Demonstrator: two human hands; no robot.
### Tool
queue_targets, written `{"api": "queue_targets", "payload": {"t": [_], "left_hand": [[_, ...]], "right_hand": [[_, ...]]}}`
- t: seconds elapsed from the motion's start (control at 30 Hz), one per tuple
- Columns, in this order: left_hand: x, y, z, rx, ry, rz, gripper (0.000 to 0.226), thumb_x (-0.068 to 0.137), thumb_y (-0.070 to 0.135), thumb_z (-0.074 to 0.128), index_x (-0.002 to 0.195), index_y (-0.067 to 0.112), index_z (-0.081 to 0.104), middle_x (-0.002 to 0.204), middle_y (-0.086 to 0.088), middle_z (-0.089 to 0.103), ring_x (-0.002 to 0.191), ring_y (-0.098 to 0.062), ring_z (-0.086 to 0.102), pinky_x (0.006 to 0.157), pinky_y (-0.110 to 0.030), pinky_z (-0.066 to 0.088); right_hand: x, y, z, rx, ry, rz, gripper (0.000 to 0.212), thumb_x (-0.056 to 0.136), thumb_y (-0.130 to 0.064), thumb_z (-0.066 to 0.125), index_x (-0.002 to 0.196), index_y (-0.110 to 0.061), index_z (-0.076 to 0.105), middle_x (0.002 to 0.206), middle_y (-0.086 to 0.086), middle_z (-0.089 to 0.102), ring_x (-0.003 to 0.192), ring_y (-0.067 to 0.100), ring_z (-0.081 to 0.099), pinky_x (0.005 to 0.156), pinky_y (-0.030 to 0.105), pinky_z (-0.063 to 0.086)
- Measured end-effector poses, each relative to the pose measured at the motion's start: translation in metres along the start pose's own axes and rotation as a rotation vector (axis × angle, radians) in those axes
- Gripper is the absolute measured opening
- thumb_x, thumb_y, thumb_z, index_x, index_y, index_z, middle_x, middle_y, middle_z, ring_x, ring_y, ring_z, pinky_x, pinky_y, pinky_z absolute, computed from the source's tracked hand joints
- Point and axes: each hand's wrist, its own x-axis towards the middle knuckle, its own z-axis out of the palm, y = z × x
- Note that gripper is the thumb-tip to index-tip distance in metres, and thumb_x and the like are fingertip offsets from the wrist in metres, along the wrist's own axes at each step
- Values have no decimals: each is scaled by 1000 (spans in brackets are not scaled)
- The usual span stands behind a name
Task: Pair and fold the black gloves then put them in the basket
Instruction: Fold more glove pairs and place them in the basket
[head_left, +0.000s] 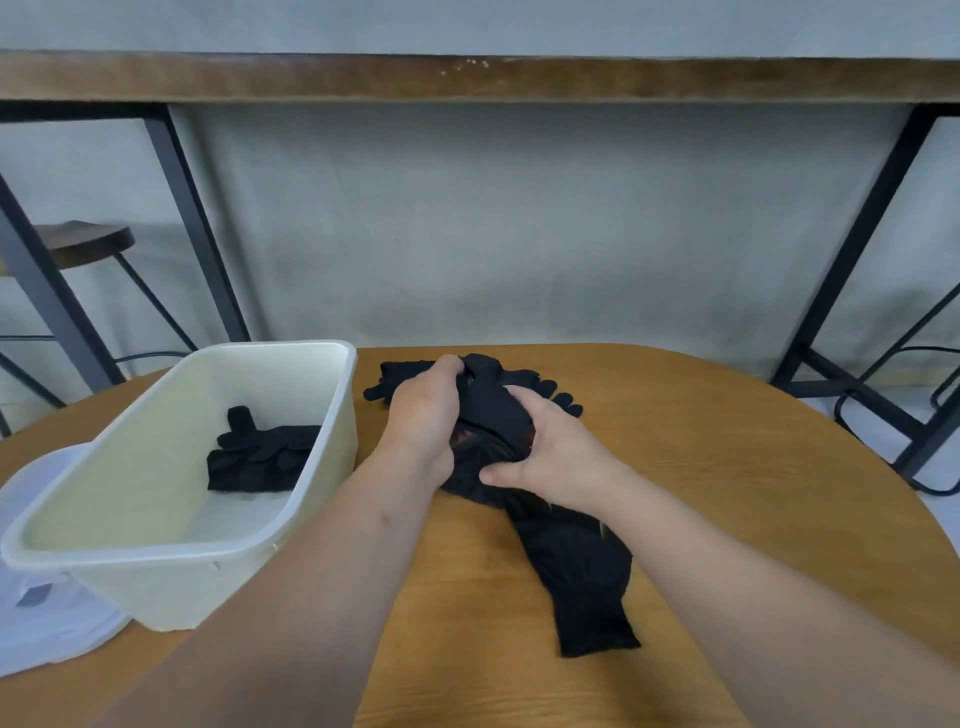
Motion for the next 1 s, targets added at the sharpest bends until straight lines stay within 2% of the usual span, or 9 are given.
{"api": "queue_targets", "payload": {"t": [0.13, 0.2, 0.23, 0.3, 0.43, 0.6, 0.73, 0.87, 1.0], "left_hand": [[-8, 0, -4, -61, -73, -70, 11, 92, 19, 55, 89, 10, 61, 80, -7, 65, 70, -20, 61, 54, -29, 51], [-9, -3, -8, -9, -113, -101, 13, 91, 21, 55, 90, 10, 62, 71, -4, 64, 64, -17, 59, 59, -27, 50], [-13, -4, -8, 31, -136, -105, 14, 91, 21, 55, 89, 9, 62, 68, -3, 63, 63, -16, 58, 61, -28, 48], [-12, -8, -10, 112, -158, -115, 16, 90, 23, 54, 86, 9, 62, 68, -2, 65, 62, -15, 59, 63, -28, 47], [-20, -10, -13, 340, -180, -47, 15, 89, 25, 59, 90, 12, 66, 77, 0, 68, 71, -14, 61, 73, -29, 50], [-28, -2, -12, 490, -155, 251, 20, 88, 18, 61, 107, 23, 67, 108, 4, 65, 98, -12, 57, 72, -24, 45], [-36, 13, -2, 406, -367, 319, 20, 87, 22, 66, 106, 24, 70, 109, 2, 70, 108, -13, 62, 94, -31, 48], [-40, 26, 5, 455, -439, 383, 11, 87, 27, 69, 92, 17, 70, 81, 0, 64, 79, -12, 59, 73, -21, 46], [-41, 32, 8, 522, -437, 402, 14, 86, 30, 70, 75, 22, 68, 67, 0, 54, 64, -13, 49, 63, -25, 39]], "right_hand": [[-19, -11, -16, 44, 203, -125, 45, 86, -38, 70, 128, -35, 56, 114, -16, 60, 101, 4, 59, 93, 30, 50], [-27, -22, -27, -14, 288, -165, 19, 92, -39, 62, 98, -23, 68, 97, -11, 59, 82, 5, 57, 78, 26, 49], [-32, -26, -32, -27, 313, -172, 30, 94, -41, 58, 78, -16, 63, 87, -7, 55, 73, 9, 52, 69, 26, 45], [-35, -34, -41, -4, 314, -124, 47, 97, -43, 53, 65, -10, 45, 73, 0, 46, 62, 14, 44, 59, 28, 34], [-38, -43, -60, 198, 326, 4, 43, 96, -39, 56, 69, -9, 42, 67, 9, 35, 60, 20, 33, 61, 33, 26], [-38, -44, -79, 321, 292, 62, 25, 92, -24, 64, 81, -2, 58, 58, 4, 41, 54, 17, 34, 55, 29, 27], [-40, -45, -84, 310, 251, 68, 15, 91, -20, 64, 92, -7, 70, 51, -4, 46, 54, 15, 41, 55, 26, 32], [-40, -46, -90, 311, 233, 77, 15, 92, -20, 63, 95, -7, 70, 49, 1, 46, 46, 13, 40, 45, 21, 31], [-44, -46, -96, 300, 208, 70, 10, 91, -16, 63, 97, -15, 72, 47, -5, 48, 44, 11, 41, 43, 20, 31]]}}
